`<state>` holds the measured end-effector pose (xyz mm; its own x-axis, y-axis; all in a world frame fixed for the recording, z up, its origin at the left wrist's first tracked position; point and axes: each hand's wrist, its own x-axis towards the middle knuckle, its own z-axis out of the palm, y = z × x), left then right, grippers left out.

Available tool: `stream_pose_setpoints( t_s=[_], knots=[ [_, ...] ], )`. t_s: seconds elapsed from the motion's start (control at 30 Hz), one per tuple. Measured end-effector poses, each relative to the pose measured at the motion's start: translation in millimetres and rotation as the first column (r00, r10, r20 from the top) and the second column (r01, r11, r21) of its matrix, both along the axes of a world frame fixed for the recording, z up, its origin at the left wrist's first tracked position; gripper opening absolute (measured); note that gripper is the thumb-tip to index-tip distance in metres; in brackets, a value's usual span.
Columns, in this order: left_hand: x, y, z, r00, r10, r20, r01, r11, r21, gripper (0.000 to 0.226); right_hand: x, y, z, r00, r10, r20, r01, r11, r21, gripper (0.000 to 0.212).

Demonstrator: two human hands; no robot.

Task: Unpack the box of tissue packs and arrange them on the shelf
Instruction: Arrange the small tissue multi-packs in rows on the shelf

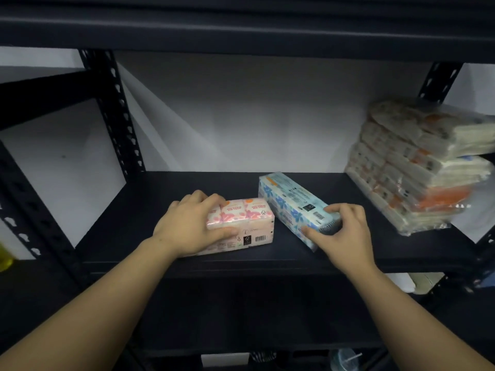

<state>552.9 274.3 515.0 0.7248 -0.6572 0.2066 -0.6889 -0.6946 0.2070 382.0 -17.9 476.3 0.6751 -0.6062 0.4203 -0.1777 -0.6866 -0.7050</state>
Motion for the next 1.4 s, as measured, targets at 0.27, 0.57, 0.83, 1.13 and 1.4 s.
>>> stream_pose_setpoints(
  t_s=[0.27,0.57,0.83,1.13,1.4],
  knots=[
    [0.4,-11.3,11.5,0.997,0.041,-0.07,-0.035,0.995,0.091,0.074,54.0,-13.5,45.3,0.889,0.104,-0.446,-0.205,0.961,-0.183,0.069],
    [11.7,-16.4,9.7,0.99,0.083,0.118,-0.092,0.993,0.073,0.107,62.7,-20.4,37.4,0.857,0.126,-0.5,-0.243,0.954,-0.175,0.066],
    [10.3,-18.6,1.8,0.98,0.087,0.176,-0.087,0.996,-0.01,0.075,59.1,-20.9,35.4,0.863,0.122,-0.49,-0.236,0.955,-0.178,0.065],
    [6.5,-14.9,-6.0,0.99,0.03,0.139,-0.031,1.0,0.004,0.088,53.2,-21.8,34.1,0.877,0.173,-0.449,-0.255,0.958,-0.129,0.075],
    [21.2,-14.0,-4.5,0.992,0.043,0.12,-0.045,0.999,0.018,0.088,47.7,-40.7,31.0,0.887,0.158,-0.435,-0.271,0.939,-0.211,0.068]
  ],
)
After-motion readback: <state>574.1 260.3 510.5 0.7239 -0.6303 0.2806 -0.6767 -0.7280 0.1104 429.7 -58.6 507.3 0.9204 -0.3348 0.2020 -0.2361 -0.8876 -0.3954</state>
